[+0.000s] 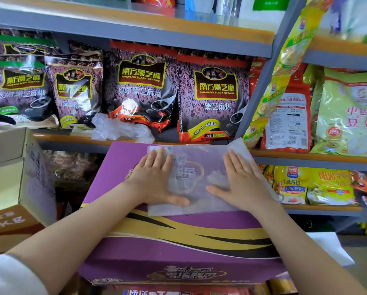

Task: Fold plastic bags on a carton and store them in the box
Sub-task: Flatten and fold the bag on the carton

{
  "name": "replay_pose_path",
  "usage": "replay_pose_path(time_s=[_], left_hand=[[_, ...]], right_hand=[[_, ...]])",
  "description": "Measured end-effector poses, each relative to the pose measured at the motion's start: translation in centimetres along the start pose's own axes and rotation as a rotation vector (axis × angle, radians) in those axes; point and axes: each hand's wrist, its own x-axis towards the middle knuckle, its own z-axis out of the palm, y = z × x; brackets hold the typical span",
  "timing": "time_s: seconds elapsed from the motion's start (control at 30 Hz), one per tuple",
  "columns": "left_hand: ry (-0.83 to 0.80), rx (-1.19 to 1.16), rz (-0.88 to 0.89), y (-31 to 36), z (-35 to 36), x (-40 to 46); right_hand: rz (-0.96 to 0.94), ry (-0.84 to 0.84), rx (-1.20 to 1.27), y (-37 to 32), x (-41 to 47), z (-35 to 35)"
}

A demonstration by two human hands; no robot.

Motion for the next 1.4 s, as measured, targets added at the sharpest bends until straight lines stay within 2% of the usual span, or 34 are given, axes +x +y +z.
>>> replay_pose_path(time_s=[0.13,0.2,0.27,0.3,0.37,0.43,0.5,0.63,0.83,0.9,0.97,1.0,1.07,1.1,1.2,1.27,1.4], left_hand=[[-0.007,0.012,-0.077,0.9,-1.1,-0.1],[0.131,-0.010,-0.063,2.9,-1.4,-0.2],[0.295,-0.043,0.039,5.7,-1.1,0.0],[0.313,-0.073,0.086,7.1,-0.7,0.1],[0.251,-0.100,0.099,8.8,0.2,0.4],[0.214,-0.107,0.054,9.1,0.9,0.6],[0.210,-0.092,0.039,9.0,1.2,0.8],[0.187,-0.065,0.002,9.1,1.4,0.7],[0.171,-0.058,0.002,9.1,1.3,0.6],[0.162,-0.182,0.021,8.8,0.5,0.2],[0.271,-0.514,-0.024,7.4,-1.0,-0.1],[0.373,-0.635,-0.060,6.2,-1.7,-0.1],[0.555,-0.656,-0.134,3.0,-2.7,0.5],[0.583,-0.607,-0.166,1.3,-3.0,1.0],[0.455,-0.481,-0.223,-2.4,-3.1,2.9],[0.363,-0.396,-0.211,-3.6,-2.9,3.8],[0.338,-0.310,-0.178,-4.6,-2.4,4.8]], right_hand=[[0.023,-0.081,0.078,0.5,-0.1,0.3],[0.020,-0.088,0.085,0.5,0.0,0.3],[0.031,-0.138,0.106,0.8,0.1,0.2],[0.044,-0.159,0.127,0.9,0.2,0.1],[0.076,-0.087,0.180,1.3,0.5,-0.7],[0.062,0.138,0.133,1.5,1.3,-1.2],[-0.008,0.225,0.067,1.8,2.5,-1.1],[-0.084,-0.020,0.124,3.3,5.5,0.3],[-0.110,-0.112,0.064,4.1,7.2,0.1],[-0.091,-0.068,0.011,3.5,6.7,-0.4],[-0.163,0.115,-0.021,2.2,5.2,-1.1],[-0.225,0.181,0.053,1.1,4.3,-1.7],[-0.346,0.147,0.289,-1.5,2.2,-2.9],[-0.412,0.099,0.351,-2.9,1.4,-3.2],[-0.539,-0.001,0.312,-5.9,0.2,-2.9],[-0.520,-0.060,0.253,-6.7,0.1,-2.2],[-0.496,-0.034,0.128,-7.2,-0.1,-0.6]])
